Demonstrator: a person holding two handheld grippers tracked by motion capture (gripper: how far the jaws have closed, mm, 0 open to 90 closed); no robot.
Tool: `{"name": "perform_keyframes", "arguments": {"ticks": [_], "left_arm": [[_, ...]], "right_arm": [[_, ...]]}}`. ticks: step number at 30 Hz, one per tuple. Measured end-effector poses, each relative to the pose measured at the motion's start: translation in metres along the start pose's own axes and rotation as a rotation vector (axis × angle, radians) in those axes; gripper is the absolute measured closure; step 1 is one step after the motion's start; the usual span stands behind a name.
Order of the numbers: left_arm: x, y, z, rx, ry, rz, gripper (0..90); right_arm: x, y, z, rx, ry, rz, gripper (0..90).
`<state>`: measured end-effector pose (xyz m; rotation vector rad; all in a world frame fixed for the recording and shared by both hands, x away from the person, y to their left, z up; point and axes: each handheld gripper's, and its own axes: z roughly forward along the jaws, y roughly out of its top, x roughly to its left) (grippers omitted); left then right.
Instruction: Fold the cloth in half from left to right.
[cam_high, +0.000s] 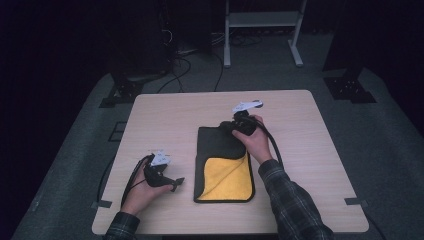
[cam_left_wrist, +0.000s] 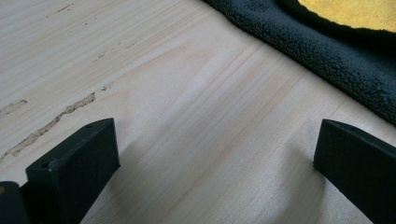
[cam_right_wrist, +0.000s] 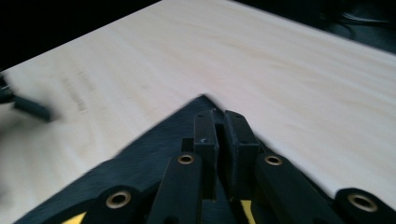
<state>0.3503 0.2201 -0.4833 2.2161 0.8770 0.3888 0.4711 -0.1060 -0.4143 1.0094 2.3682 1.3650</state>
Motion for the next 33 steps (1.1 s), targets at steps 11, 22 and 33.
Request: {"name": "perform_keyframes", "arguments": {"ticks": [11,22,33], "left_arm": [[0.0,0.0,0.0,-0.003,0.001,-0.002,0.0],[0.0,0.0,0.0,-0.003,0.001,-0.002,0.0],[0.0,0.001,0.001,-0.003,0.004,-0.003,0.0]], "right_arm": [[-0.051,-0.002,-0.012,0.036,-0.184,0.052,74.6],[-0.051,-0.012,-0.031,-0.004,-0.175,0.049,63.4],[0.007,-0.035,-0.01,0.032,0.077,-0.027,59.4]]}}
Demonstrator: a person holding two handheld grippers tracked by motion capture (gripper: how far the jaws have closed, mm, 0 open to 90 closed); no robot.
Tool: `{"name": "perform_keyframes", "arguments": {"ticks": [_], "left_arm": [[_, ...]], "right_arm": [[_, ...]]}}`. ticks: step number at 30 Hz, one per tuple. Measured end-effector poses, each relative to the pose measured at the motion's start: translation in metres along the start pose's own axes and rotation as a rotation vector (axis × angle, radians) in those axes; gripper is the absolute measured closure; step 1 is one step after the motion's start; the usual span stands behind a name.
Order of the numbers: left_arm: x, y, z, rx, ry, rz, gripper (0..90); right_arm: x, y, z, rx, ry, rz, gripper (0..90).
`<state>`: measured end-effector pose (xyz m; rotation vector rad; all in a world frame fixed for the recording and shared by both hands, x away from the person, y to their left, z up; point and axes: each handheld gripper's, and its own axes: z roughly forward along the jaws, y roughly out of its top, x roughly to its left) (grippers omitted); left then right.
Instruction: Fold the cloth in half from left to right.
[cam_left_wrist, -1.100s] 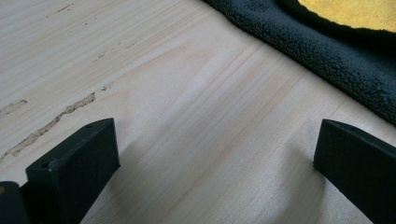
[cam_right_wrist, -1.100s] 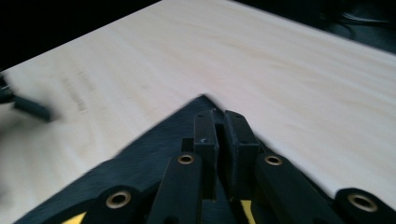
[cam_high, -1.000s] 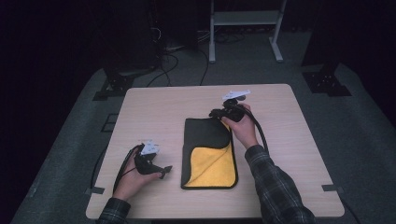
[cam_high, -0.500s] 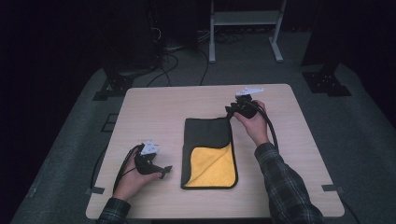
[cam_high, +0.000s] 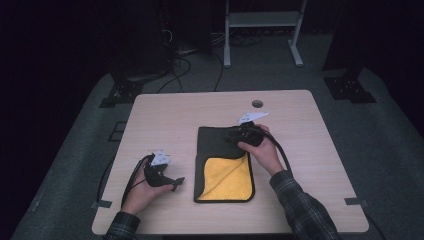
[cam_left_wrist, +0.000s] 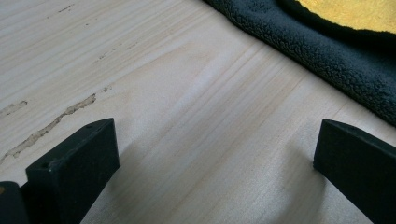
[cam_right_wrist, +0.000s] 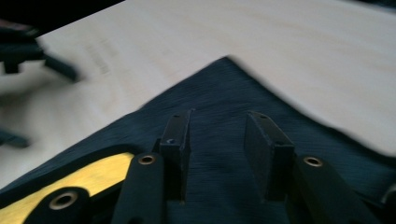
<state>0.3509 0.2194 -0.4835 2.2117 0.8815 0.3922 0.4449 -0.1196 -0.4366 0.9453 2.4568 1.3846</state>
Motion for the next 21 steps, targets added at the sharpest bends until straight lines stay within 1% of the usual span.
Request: {"name": "perform_keyframes", "arguments": {"ticks": [1,2,3,4,5,6,7,8,9,11,12,13,14,15,16,17,18,20,21], "left_arm": [[0.0,0.0,0.0,0.001,0.0,0.002,0.0],[0.0,0.0,0.0,0.001,0.0,0.002,0.0],[0.0,0.0,0.0,0.002,0.0,0.002,0.0],[0.0,0.0,0.0,0.002,0.0,0.002,0.0],[0.0,0.0,0.0,0.002,0.0,0.0,0.0],[0.0,0.0,0.0,0.002,0.0,0.0,0.0],[0.0,0.0,0.0,0.002,0.0,0.0,0.0],[0.0,0.0,0.0,0.002,0.0,0.0,0.0],[0.0,0.0,0.0,0.002,0.0,0.0,0.0],[0.0,0.0,0.0,0.003,0.0,0.0,0.0],[0.0,0.0,0.0,0.002,0.0,0.0,0.0],[0.0,0.0,0.0,0.005,0.0,0.0,0.0],[0.0,0.0,0.0,0.005,0.0,0.0,0.0],[0.0,0.0,0.0,0.005,0.0,0.001,0.0],[0.0,0.0,0.0,0.005,0.0,0.001,0.0],[0.0,0.0,0.0,0.005,0.0,0.001,0.0],[0.0,0.0,0.0,0.005,0.0,0.001,0.0],[0.0,0.0,0.0,0.004,0.0,0.0,0.0],[0.0,0.0,0.0,0.005,0.0,0.001,0.0]], "right_arm": [[0.01,-0.003,0.008,0.02,0.038,-0.017,58.7],[0.01,-0.003,0.008,0.02,0.038,-0.017,58.7],[0.019,-0.006,0.017,0.034,0.075,-0.033,58.6],[0.019,-0.006,0.017,0.034,0.075,-0.033,58.6],[0.026,-0.008,0.025,0.051,0.097,-0.05,58.7],[0.026,-0.008,0.025,0.051,0.097,-0.05,58.7],[0.032,-0.009,0.033,0.065,0.112,-0.053,59.1],[0.032,-0.009,0.033,0.065,0.112,-0.053,59.1],[0.036,-0.01,0.04,0.087,0.122,-0.063,59.8],[0.037,-0.01,0.042,0.092,0.126,-0.071,60.3],[0.039,-0.012,0.05,0.122,0.131,-0.08,61.8],[0.04,-0.013,0.053,0.134,0.137,-0.084,62.5],[0.04,-0.013,0.053,0.134,0.137,-0.084,62.5],[0.041,-0.015,0.057,0.159,0.144,-0.091,70.0],[0.041,-0.015,0.058,0.16,0.142,-0.097,74.2],[0.042,-0.015,0.057,0.156,0.147,-0.096,81.3],[0.042,-0.015,0.055,0.152,0.14,-0.098,86.1],[0.042,-0.014,0.052,0.145,0.139,-0.096,86.7],[0.042,-0.013,0.049,0.14,0.147,-0.092,87.1]]}}
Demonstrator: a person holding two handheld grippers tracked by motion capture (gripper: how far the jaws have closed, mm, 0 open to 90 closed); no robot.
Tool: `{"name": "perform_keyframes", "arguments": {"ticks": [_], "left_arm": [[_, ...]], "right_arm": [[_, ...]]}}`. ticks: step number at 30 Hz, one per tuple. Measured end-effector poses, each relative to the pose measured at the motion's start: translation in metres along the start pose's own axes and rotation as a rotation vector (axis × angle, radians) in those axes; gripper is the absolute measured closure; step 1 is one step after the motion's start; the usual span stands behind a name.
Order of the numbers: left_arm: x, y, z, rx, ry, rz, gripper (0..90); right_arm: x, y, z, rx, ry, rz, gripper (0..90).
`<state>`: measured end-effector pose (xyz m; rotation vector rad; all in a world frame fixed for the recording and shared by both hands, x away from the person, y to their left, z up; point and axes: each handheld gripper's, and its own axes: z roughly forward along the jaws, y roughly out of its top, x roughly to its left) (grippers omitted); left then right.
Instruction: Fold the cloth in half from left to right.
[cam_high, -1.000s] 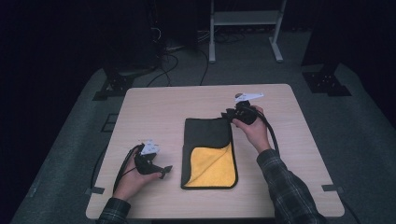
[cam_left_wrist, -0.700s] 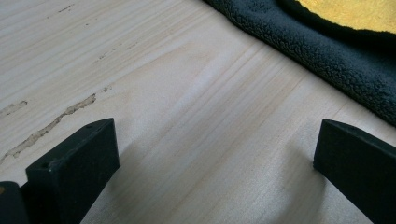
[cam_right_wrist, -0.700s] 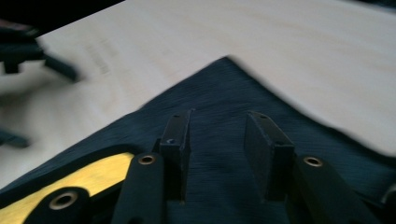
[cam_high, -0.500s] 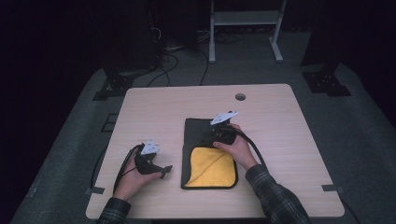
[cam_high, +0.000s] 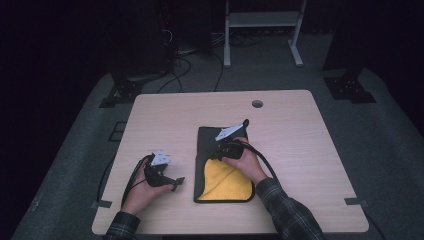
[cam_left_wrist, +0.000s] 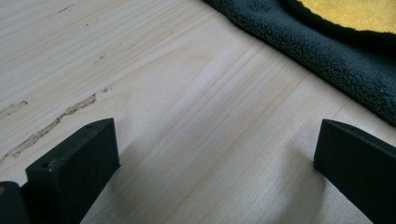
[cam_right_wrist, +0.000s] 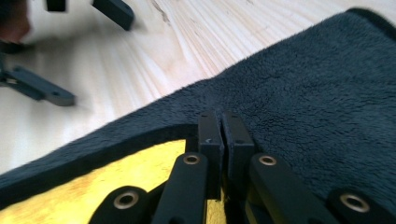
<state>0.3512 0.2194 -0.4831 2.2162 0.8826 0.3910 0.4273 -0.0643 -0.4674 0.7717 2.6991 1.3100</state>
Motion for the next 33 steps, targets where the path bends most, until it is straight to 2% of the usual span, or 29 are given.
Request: {"name": "perform_keyframes", "arguments": {"ticks": [2,3,4,6,11,12,13,16,18,22,27,32,33], "left_arm": [[0.0,0.0,0.0,0.0,0.001,0.002,0.0],[0.0,0.0,0.0,0.0,0.001,0.002,0.0],[0.0,0.0,0.0,0.0,0.001,0.002,0.0],[0.0,0.0,0.0,0.0,0.001,0.002,0.0],[0.0,0.0,0.0,-0.002,0.0,-0.003,0.0],[0.0,0.0,0.0,-0.002,0.001,-0.003,0.0],[0.0,0.0,0.0,-0.002,0.001,-0.003,0.0],[0.0,0.0,0.0,0.001,0.001,-0.001,0.0],[0.0,0.0,0.0,0.001,0.001,-0.001,0.0],[0.0,0.0,0.0,0.001,0.002,-0.002,0.0],[0.0,0.0,0.0,0.0,0.003,-0.002,0.0],[0.0,0.0,0.0,0.0,0.004,-0.001,0.0],[0.0,0.0,0.0,0.0,0.004,-0.001,0.0]], "right_arm": [[0.001,0.0,-0.013,-0.012,0.013,0.002,87.4],[0.001,0.0,-0.013,-0.012,0.013,0.002,87.4],[0.001,-0.003,-0.023,-0.022,0.028,0.003,87.5],[0.001,-0.004,-0.028,-0.022,0.034,0.002,87.5],[0.005,-0.022,-0.055,-0.054,0.07,0.016,87.6],[0.008,-0.029,-0.065,-0.054,0.072,0.016,87.7],[0.008,-0.029,-0.065,-0.054,0.072,0.016,87.7],[0.015,-0.045,-0.084,-0.056,0.086,0.008,87.7],[0.017,-0.048,-0.087,-0.052,0.085,0.008,87.8],[0.025,-0.066,-0.108,-0.045,0.1,-0.003,87.8],[0.03,-0.079,-0.119,-0.039,0.11,-0.003,87.7],[0.034,-0.102,-0.124,0.025,0.119,0.006,89.1],[0.034,-0.102,-0.124,0.025,0.119,0.006,89.1]]}}
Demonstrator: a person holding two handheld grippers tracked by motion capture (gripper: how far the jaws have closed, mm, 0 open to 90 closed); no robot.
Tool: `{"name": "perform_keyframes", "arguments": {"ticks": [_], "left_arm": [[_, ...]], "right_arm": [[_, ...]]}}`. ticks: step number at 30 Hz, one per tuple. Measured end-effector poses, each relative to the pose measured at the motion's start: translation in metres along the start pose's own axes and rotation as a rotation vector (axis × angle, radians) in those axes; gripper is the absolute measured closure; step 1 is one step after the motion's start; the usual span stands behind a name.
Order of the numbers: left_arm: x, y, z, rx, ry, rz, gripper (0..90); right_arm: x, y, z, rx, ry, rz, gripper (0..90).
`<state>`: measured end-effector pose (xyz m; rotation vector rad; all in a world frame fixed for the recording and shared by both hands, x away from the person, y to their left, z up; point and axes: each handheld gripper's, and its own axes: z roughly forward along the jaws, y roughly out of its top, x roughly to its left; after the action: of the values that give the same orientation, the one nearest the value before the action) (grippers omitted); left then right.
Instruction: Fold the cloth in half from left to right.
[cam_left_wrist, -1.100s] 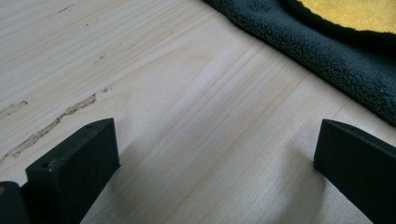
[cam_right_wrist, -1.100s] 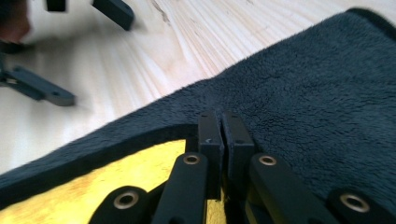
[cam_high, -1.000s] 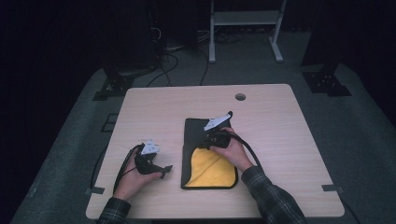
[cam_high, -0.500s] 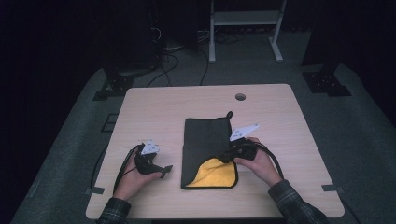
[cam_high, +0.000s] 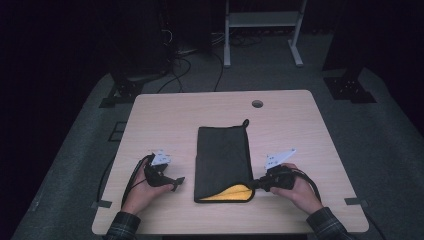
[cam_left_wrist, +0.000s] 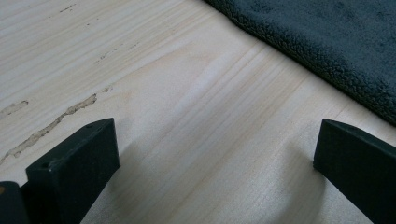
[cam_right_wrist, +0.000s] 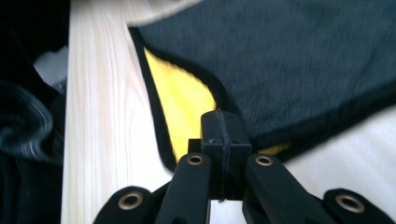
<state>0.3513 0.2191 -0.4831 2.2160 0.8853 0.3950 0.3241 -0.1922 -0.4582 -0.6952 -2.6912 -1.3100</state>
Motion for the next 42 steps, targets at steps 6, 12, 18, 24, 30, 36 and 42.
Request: {"name": "perform_keyframes", "arguments": {"ticks": [6,12,18,24,30,36,42], "left_arm": [[0.0,0.0,0.0,-0.001,0.001,-0.003,0.0],[0.0,0.0,0.0,0.001,0.001,-0.001,0.0],[0.0,0.0,0.0,-0.002,0.001,-0.005,0.0],[0.0,0.0,0.0,-0.003,0.001,-0.004,0.0],[-0.003,0.001,-0.001,-0.004,0.002,-0.006,2.5],[-0.005,0.004,-0.001,-0.004,-0.029,-0.013,4.2],[-0.005,0.011,0.0,-0.035,-0.064,-0.016,9.5]], "right_arm": [[0.005,-0.004,-0.01,-0.041,0.011,0.001,83.6],[0.007,0.007,-0.006,-0.087,0.011,-0.006,83.5],[0.0,0.016,0.025,-0.051,-0.019,0.0,85.5],[0.011,0.01,0.037,0.058,0.029,-0.053,86.6],[0.019,0.0,0.036,0.088,0.037,-0.079,89.3],[0.029,-0.006,0.034,0.098,0.068,-0.087,89.3],[0.039,-0.011,0.03,0.103,0.078,-0.106,86.6]]}}
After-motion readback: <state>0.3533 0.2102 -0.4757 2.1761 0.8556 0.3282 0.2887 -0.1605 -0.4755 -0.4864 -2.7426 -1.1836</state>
